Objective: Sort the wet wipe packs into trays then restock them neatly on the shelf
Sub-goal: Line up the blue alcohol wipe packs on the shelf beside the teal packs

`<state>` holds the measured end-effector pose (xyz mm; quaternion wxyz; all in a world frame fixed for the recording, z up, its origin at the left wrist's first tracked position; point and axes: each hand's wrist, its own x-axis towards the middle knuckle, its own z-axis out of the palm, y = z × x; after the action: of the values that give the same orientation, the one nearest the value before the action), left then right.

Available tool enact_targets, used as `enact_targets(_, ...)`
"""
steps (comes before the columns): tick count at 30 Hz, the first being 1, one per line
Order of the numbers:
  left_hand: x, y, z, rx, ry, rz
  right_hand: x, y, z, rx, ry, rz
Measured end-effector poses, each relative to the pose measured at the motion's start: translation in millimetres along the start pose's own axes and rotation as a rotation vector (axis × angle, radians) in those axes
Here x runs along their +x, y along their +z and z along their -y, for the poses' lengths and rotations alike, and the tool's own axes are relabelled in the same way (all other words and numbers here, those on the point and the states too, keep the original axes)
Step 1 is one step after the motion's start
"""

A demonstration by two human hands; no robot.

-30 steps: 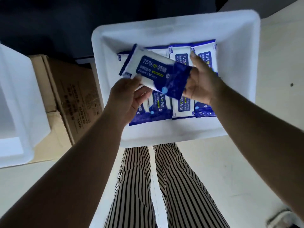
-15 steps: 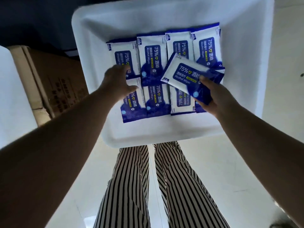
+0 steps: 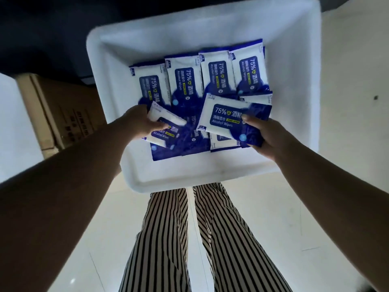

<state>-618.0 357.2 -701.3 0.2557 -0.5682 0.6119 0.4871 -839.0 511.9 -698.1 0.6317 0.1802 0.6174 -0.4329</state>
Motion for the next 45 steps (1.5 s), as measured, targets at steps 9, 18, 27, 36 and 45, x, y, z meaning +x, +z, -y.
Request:
enact_targets(9, -137.4, -89.2, -64.3, -0.976, 0.044, -0.025, -109.5, 60.2, 107.5, -0.122, -0.161, 0.138)
enact_targets(18, -314.1, -187.7, -111.8, -1.059, 0.496, -0.054, -284.0, 126.4, 196.2, -0.145, -0.446, 0.307)
enact_targets(27, -456.2, -245.3, -95.9, -1.052, 0.678, -0.343, -427.6, 199.2, 223.4, -0.313, -0.686, 0.645)
enact_targets(36, -569.6, -314.5, -70.2, -1.001, 0.933, -0.626, -542.6, 291.5, 240.1, -0.471, -0.981, 0.793)
enact_targets(45, -609.9, -423.6, -43.7, -0.973, 1.113, -0.764, -602.6, 405.4, 262.1, -0.527, -1.208, 0.791)
